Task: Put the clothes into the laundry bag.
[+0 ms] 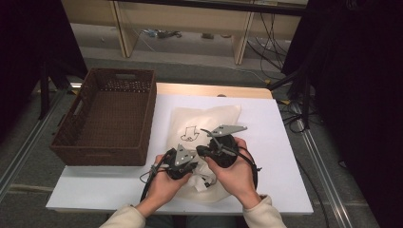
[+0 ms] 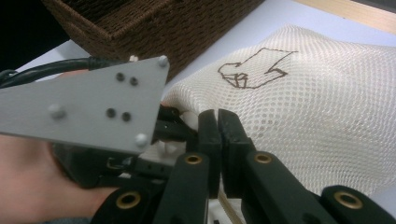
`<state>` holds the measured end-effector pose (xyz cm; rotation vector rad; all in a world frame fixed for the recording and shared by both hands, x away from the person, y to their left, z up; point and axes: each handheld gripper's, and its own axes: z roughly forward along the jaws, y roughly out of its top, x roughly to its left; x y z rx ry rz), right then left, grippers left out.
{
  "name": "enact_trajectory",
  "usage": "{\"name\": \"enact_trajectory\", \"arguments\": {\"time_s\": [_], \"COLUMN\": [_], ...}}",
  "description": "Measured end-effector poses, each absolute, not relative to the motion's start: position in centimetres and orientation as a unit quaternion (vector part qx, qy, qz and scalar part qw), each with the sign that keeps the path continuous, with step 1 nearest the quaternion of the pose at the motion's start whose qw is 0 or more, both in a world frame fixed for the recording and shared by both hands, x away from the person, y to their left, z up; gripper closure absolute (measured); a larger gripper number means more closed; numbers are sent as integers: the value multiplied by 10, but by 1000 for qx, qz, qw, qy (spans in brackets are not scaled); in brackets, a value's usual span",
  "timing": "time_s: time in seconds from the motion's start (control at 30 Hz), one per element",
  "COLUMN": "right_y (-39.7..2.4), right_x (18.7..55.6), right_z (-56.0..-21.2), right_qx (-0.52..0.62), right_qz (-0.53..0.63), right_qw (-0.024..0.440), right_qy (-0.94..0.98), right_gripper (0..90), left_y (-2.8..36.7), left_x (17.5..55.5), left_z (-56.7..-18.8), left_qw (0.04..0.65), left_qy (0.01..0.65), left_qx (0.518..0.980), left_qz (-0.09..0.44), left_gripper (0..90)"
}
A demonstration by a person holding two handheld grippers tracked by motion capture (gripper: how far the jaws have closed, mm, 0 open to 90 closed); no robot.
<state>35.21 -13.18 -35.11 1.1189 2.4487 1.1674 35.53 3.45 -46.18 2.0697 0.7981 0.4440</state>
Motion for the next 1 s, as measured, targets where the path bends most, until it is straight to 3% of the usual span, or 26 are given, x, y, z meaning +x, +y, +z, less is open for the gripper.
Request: {"name": "enact_trajectory", "arguments": {"time_s": [0.1, 0.17, 0.4, 0.77, 1.0], "right_y": [-132, -133, -132, -133, -133], "right_x": [352, 352, 352, 351, 352], "right_z": [-351, -350, -351, -349, -350], "right_qx": [381, 375, 373, 385, 371], "right_qz": [398, 401, 401, 396, 399], "right_qw": [103, 107, 105, 106, 110], "right_qy": [828, 829, 830, 827, 831], "right_gripper": [899, 899, 900, 899, 899], "left_y": [39, 45, 60, 52, 48], "left_x": [345, 336, 312, 300, 306], "left_z": [-457, -451, -446, -463, -477], "left_qw": [429, 434, 436, 406, 378], "left_qy": [303, 292, 272, 241, 233], "left_qx": [832, 830, 834, 862, 872], "left_qz": [182, 193, 202, 188, 206], "left_gripper": [481, 399, 266, 252, 308]}}
